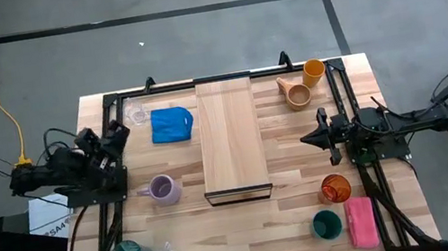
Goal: Stack small to large cups/mugs on shelf
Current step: Put the blue cup on the shelf
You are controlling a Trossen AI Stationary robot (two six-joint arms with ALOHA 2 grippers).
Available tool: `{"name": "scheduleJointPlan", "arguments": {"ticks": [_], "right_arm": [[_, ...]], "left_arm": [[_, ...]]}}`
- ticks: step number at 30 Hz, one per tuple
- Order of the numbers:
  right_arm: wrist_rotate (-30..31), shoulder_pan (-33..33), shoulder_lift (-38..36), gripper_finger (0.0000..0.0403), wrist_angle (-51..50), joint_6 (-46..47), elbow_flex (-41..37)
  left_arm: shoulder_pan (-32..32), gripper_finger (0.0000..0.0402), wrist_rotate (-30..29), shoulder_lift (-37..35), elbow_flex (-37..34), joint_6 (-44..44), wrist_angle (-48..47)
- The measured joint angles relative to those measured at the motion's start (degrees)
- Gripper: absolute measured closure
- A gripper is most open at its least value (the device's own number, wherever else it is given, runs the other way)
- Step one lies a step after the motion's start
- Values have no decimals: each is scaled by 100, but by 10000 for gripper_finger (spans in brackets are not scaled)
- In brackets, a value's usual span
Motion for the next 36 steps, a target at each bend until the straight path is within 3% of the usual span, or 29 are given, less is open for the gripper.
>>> {"name": "scheduleJointPlan", "arguments": {"ticks": [4, 8, 13, 19, 23, 26, 30, 33, 36], "right_arm": [[1, 1, 0, 403, -2, 2, -1], [0, 1, -1, 403, -1, 1, 0], [1, 0, -1, 403, -1, 1, -1], [-1, 1, -1, 403, -2, 0, -1], [0, 1, -2, 403, -2, 1, 1], [1, -1, 0, 403, -1, 1, 1], [1, 1, 1, 403, 0, 2, -1], [0, 0, 0, 403, -2, 2, -1], [-1, -1, 0, 403, -2, 0, 1]], "left_arm": [[0, 363, -87, 918, 1092, 116, -1602], [0, 298, -44, 2167, 2414, 181, -3351], [0, 207, -19, 3686, 4178, -920, -5407], [0, 139, -161, 5093, 5667, -773, -6188], [0, 125, 126, 5814, 6594, -962, -7074], [-2, 127, 471, 6403, 7398, -1191, -8568], [-96, 136, 1463, 7123, 8386, -1325, -10668], [-470, 145, 1819, 7461, 8777, -1356, -11818], [-1134, 154, 1825, 7478, 8801, -1621, -12228]]}}
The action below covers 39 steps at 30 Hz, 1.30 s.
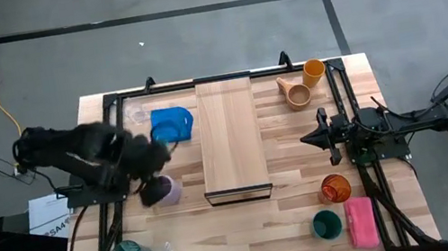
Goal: Stack small to large cups/mugs on shelf
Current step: Put the blue cup on the shelf
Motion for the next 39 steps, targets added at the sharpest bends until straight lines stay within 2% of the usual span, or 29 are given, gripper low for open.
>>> {"name": "scheduleJointPlan", "arguments": {"ticks": [9, 13, 18, 22, 26, 33, 39], "right_arm": [[2, 0, -1, 403, 1, 1, -2], [0, 0, 0, 403, 2, 1, 0], [1, 0, 0, 403, 1, 1, -1], [0, 0, 0, 403, 2, 0, 1], [2, 2, 0, 403, 2, 1, 0], [1, 2, 0, 403, 2, 0, 0], [1, 1, 0, 403, 0, 0, -1]], "left_arm": [[-2695, 185, -909, -116, -379, -1352, -111], [-3644, 198, -888, -116, -763, -1841, -139], [-4447, 206, -572, -116, -1345, -2347, 95], [-4773, 202, -519, -116, -1922, -2670, 482], [-4748, 189, -457, -113, -2429, -2847, 758], [-4753, 174, -384, -117, -2766, -2875, 1385], [-4755, 189, -289, -115, -3052, -3116, 1584]]}}
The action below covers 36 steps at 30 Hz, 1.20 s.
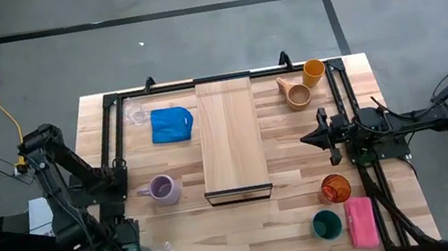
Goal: Stack small to large cups/mugs on shelf
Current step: Put the blue cup on the shelf
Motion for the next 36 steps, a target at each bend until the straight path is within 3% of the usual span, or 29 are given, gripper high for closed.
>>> {"name": "scheduleJointPlan", "arguments": {"ticks": [12, 21, 36], "right_arm": [[1, 0, 0, 403, 1, 1, 0], [-1, -1, 0, 403, 2, 1, -1], [1, 0, -1, 403, 1, 2, -1]], "left_arm": [[2, 272, 61, 2, -278, -49, 33], [0, 393, 56, 2, -278, -31, 34], [0, 398, 137, -177, -174, -348, -100]]}}
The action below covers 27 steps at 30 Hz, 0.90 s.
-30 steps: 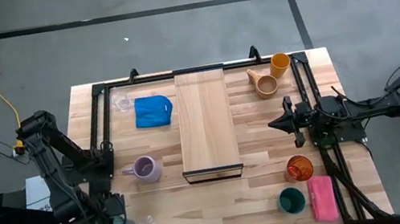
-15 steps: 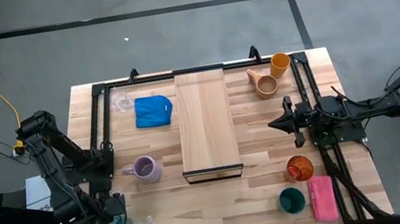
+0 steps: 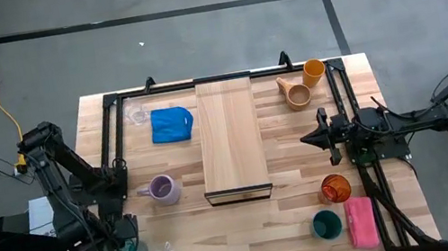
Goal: Stack small to large cups/mugs on shelf
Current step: Put the blue cup on the shelf
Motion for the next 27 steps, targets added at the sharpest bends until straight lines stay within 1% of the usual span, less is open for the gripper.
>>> {"name": "scheduleJointPlan", "arguments": {"ticks": [3, 8, 17, 19, 22, 25, 27], "right_arm": [[0, -1, 1, 403, -1, -2, 0], [-1, 1, -1, 403, 1, -2, 2], [0, 1, -1, 403, 0, -1, 2], [-2, 1, -1, 403, 1, -2, 2], [-1, 1, -1, 403, 1, -1, 1], [-1, 0, -1, 403, -1, -2, 2], [0, 0, -1, 403, 1, -2, 1]], "left_arm": [[1, 398, -115, -107, 168, -127, -223], [1, 399, -467, -210, 504, -250, -574], [0, 400, -1119, -208, 1442, -310, -1358], [0, 401, -1354, -210, 1674, -382, -1570], [2, 401, -1820, -208, 1977, -437, -1649], [0, 401, -2415, -216, 2180, -433, -1636], [0, 401, -2825, -285, 2204, -413, -1439]]}}
